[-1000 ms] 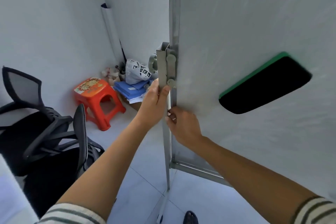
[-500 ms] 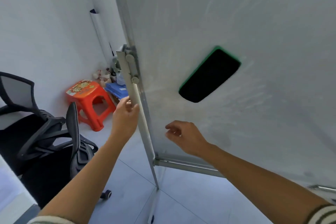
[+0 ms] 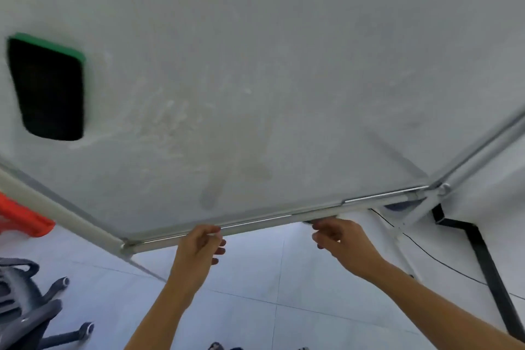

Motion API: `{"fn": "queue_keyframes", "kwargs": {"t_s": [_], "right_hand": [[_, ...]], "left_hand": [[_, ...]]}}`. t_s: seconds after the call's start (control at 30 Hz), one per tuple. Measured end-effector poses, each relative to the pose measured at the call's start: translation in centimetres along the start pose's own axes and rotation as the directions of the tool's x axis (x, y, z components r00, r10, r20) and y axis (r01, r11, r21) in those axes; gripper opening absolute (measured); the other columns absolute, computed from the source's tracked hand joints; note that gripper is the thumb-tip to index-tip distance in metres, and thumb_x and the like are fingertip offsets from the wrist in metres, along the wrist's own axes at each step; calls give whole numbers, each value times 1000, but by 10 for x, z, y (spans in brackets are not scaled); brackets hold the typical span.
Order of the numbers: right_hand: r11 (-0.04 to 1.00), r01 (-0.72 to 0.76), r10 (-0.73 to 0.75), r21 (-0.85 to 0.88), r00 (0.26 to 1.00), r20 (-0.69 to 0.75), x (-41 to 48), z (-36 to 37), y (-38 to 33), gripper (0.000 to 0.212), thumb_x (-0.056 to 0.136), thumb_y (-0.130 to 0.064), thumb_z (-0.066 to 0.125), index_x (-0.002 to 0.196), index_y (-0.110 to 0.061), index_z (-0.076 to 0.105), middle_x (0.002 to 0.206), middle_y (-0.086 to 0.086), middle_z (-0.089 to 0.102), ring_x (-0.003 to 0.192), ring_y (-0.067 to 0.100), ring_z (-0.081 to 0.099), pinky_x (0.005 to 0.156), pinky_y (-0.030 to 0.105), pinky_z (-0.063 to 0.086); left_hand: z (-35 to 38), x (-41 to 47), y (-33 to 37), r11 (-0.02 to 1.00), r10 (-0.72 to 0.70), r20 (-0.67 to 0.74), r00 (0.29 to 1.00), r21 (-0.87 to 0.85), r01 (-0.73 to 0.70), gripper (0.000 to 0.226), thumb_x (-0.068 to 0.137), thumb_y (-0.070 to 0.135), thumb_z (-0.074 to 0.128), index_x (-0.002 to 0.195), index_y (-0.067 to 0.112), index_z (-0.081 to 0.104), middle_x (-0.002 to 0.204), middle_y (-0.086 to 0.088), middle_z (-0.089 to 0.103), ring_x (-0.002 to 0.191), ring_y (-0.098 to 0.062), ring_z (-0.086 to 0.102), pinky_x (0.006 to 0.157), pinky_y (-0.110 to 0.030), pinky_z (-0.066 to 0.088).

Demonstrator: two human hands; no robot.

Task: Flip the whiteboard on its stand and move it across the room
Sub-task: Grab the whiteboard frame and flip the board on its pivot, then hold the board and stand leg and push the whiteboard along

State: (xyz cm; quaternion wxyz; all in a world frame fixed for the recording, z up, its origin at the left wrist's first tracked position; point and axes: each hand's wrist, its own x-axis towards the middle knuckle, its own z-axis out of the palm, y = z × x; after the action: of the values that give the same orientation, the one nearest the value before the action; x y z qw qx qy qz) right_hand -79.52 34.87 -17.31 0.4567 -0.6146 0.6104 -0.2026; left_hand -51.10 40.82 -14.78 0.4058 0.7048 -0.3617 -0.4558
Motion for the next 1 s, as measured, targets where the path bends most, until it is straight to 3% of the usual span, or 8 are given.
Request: {"fn": "queue_keyframes", "kwargs": {"t_s": [0.23,0.5,0.63,0.8,0.87,1.0], "right_hand": [[967,-214,243,137,939,-245,-54,-104,97,10,86,-24,68,89,-34,67,76,-2,77,76,16,71,69,37,57],[927,-277,366,252,817,-446,-53,-204,156,9,87,-23,66,92,-31,67,76,-2,77,72,8,71,64,24,49],[917,-277,391,286,765,-511,-36,-265,166,8,89,-25,65,96,-29,66,81,-3,77,74,14,73,61,24,52],[923,-238,376,301,716,-588,-13,-333,174,13,89,-24,65,102,-26,66,84,-5,76,77,5,72,67,21,49],[927,-232,370,295,694,-617,-4,-357,180,13,88,-23,66,101,-26,66,80,-5,75,69,2,69,65,21,49],[938,-218,342,269,697,-630,23,-415,196,22,87,-20,68,109,-16,69,83,-2,74,65,8,63,68,28,53]], "left_hand": [[146,-6,44,988,36,323,946,128,-82,12,93,15,55,95,22,64,87,-5,73,81,-20,70,70,-29,55],[296,30,107,955,108,589,801,161,-248,10,91,14,58,97,19,65,87,-6,73,81,-21,70,68,-26,54],[370,48,154,938,164,675,719,119,-325,11,90,13,58,96,19,65,86,-7,73,82,-24,70,71,-30,54],[452,59,212,882,261,740,620,78,-464,11,90,16,59,93,25,65,82,-1,73,81,-18,70,78,-36,55],[478,58,232,849,305,758,576,58,-525,11,90,19,60,96,27,64,86,0,72,86,-17,69,81,-38,56],[530,55,268,771,415,743,526,19,-636,12,90,21,59,98,28,63,84,4,68,81,-7,66,75,-22,54]]}}
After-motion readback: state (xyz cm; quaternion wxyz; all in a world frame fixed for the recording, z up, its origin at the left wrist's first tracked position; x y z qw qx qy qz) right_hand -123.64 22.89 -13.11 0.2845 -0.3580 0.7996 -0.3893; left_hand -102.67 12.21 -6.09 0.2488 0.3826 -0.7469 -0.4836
